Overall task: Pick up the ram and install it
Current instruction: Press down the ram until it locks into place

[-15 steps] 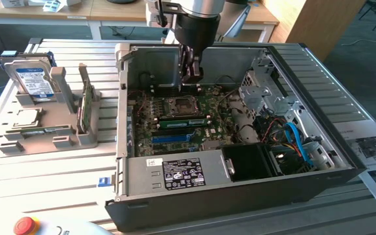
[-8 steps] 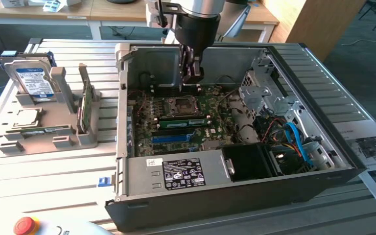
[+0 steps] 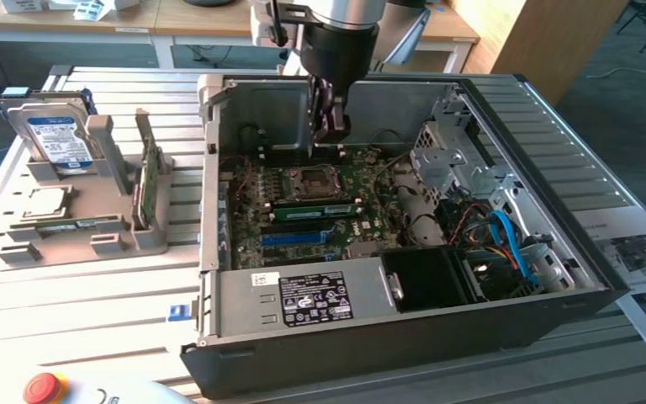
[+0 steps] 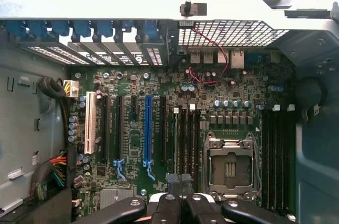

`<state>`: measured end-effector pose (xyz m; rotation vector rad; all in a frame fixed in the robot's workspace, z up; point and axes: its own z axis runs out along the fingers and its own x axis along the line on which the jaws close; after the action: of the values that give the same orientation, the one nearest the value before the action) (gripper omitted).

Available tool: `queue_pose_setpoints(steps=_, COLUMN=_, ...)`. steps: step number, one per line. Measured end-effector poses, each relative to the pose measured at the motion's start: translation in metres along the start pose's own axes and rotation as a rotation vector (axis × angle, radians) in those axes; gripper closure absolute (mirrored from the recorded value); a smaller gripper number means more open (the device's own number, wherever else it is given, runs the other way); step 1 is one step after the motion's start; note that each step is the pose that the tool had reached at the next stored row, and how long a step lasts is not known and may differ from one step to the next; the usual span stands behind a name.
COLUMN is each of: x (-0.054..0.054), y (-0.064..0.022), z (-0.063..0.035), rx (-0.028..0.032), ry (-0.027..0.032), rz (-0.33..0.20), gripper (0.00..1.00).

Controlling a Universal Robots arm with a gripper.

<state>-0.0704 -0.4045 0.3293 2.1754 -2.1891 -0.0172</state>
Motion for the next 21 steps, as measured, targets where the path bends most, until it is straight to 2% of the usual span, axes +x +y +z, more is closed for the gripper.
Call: queue_pose_setpoints(steps=21, x=0.0, y=0.0006, z=-0.0142, rx=-0.0002, ry=-0.0005, rz=0.0, gripper=0.9)
